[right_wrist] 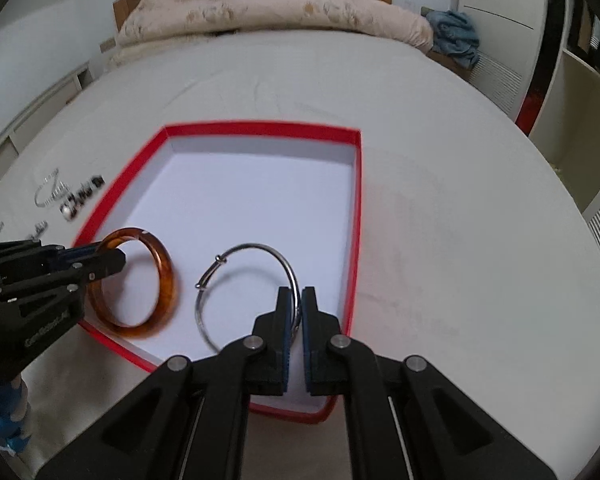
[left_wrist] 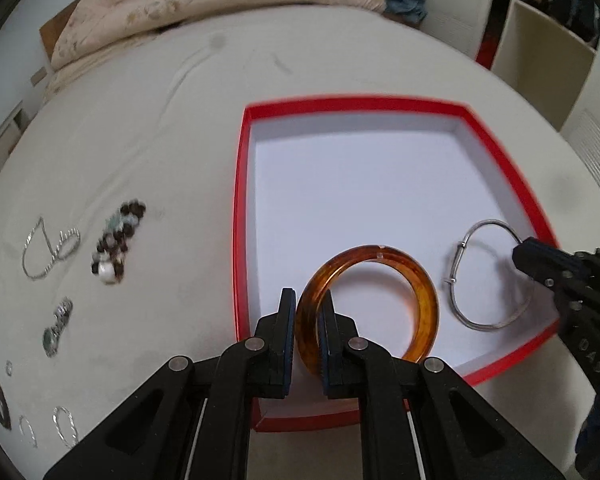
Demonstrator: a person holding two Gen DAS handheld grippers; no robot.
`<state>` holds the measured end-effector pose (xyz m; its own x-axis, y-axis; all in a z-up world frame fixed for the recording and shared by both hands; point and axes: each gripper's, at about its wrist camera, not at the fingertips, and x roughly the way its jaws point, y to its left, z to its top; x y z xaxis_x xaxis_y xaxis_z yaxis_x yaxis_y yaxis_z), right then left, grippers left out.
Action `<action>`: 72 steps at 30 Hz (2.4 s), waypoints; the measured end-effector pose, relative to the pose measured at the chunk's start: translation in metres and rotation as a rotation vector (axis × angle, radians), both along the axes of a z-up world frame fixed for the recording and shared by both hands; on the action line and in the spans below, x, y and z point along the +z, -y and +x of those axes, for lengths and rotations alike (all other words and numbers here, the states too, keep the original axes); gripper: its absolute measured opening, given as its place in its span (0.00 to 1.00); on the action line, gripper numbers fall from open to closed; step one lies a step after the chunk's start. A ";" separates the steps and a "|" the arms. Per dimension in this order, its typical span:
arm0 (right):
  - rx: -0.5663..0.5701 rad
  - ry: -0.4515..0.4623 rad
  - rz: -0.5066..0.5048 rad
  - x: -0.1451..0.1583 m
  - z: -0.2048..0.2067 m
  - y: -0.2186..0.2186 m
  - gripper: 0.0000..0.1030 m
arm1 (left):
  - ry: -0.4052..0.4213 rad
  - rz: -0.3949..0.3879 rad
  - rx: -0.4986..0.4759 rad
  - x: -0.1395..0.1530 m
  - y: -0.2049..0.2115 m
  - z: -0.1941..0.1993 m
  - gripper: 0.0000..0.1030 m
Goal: Organize jewelry
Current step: 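Carry both bangles into the red box and open both tools, then grasp the dark brown bangle with the left tool while the right tool grasps a twisted silver hoop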
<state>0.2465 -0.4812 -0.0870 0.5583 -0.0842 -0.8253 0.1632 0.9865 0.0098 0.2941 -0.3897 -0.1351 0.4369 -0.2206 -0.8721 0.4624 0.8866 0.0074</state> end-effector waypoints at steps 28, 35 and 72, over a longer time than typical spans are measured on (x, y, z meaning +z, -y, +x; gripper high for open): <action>0.082 0.213 0.074 0.123 -0.090 -0.125 0.24 | 0.144 -0.036 0.257 0.094 -0.251 -0.076 0.43; 0.203 0.218 0.129 0.123 -0.088 -0.210 0.24 | 0.141 -0.005 0.392 0.082 -0.372 -0.094 0.43; 0.549 -0.099 0.058 -0.036 0.045 -0.447 0.26 | 0.064 0.012 0.465 -0.026 -0.484 -0.009 0.45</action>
<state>0.2916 -0.0340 -0.1228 0.4272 0.2443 -0.8705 -0.3713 0.9253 0.0775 0.2855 0.0947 -0.1613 0.5400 0.0215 -0.8414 0.0148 0.9993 0.0350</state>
